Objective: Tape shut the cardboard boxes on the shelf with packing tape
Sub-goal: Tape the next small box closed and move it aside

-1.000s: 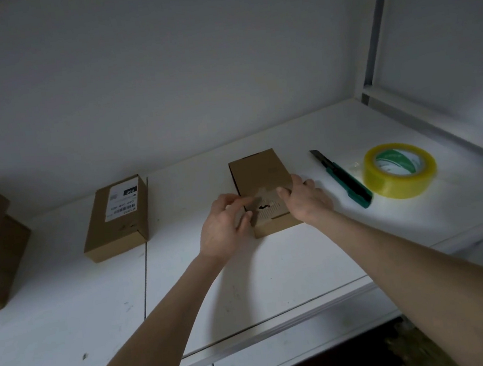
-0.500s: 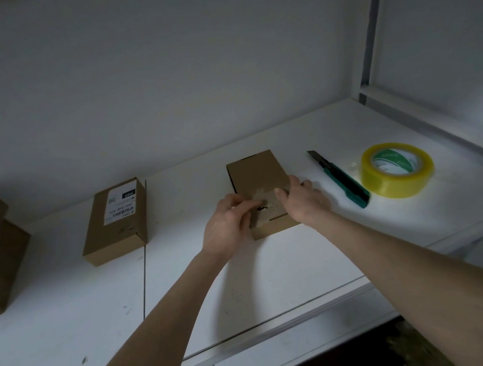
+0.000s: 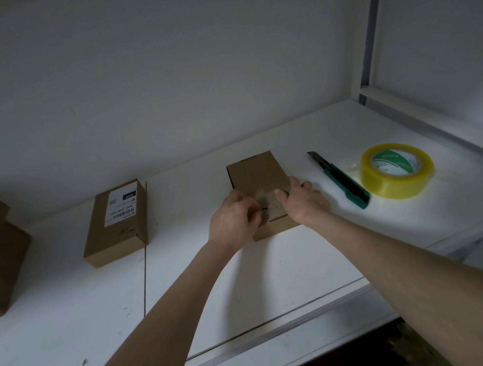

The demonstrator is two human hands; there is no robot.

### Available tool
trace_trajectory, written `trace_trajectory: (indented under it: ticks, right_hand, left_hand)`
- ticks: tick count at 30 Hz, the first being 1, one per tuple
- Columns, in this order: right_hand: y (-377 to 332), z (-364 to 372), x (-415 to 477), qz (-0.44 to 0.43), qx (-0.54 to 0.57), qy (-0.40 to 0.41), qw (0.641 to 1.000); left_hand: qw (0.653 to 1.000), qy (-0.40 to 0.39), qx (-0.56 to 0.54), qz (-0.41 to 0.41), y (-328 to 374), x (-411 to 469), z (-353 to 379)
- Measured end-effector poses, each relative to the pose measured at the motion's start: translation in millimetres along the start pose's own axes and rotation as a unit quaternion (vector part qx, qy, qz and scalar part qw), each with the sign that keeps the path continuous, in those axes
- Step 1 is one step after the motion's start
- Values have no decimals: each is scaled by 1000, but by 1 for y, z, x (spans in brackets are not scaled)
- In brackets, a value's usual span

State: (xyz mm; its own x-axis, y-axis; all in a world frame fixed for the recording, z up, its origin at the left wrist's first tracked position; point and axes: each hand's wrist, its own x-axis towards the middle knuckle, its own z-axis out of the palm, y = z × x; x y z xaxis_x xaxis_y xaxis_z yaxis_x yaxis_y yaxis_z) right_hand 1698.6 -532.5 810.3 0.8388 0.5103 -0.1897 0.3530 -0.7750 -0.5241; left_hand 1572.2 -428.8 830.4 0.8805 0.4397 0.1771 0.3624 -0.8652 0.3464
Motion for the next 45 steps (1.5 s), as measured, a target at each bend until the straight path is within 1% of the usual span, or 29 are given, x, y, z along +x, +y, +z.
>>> trace_trajectory:
  ticks: [3,6,9,11,13,16,18,22,26,30,33,35,36,38,39,41,45]
  right_hand:
    - [1,0,0,-2,-3,-1,1000]
    - [0,0,0,-1,-3,0,1000]
    - [0,0,0,-1,-3,2,1000]
    - [0,0,0,-2,-2,2,1000]
    - [1,0,0,-2,-2,2,1000]
    - [1,0,0,-2,-2,1,1000]
    - [0,0,1,-3,-1,1,1000]
    - [1,0,0,-2,-1,1,1000]
    - [0,0,0,-3,1,1,1000]
    - [0,0,0,0,-1,2,1000]
    - [0,0,0,-2,2,-1,1000]
    - [0,0,0,-4,5,-1,1000]
    - [0,-1,0,-4,5,-1,1000]
    - [0,-1,0,-2,3,1,1000]
    - [0,-1,-1,-1,1,1,1000]
    - [-1,-1,-1,-1,0,1,1000]
    - [-1,-1,-1,-1,2,0,1000]
  left_hand:
    - [997,-34,68,-9,9,6,-2]
    - [987,-44,153,12,15,11,-4]
    - [982,-57,179,10,17,16,-4]
    - [986,-77,145,-20,15,19,-4]
    - [991,-85,88,-50,11,22,-2]
    - [994,-77,9,-73,8,22,2]
    - [994,-70,-25,-84,7,22,4]
    - [991,-69,-51,-102,7,24,6]
    - [984,-55,-85,-144,8,23,8]
    - [982,-28,-72,-170,13,18,11]
    - [986,38,-56,-154,10,11,13]
    - [989,87,-64,-99,2,4,13]
    - [993,90,-59,-57,-1,1,12]
    - [998,59,-22,13,-4,-3,13]
    - [999,42,0,31,-4,-4,13]
    - [999,25,23,42,-4,-6,15]
    - [999,15,28,40,-5,-7,16]
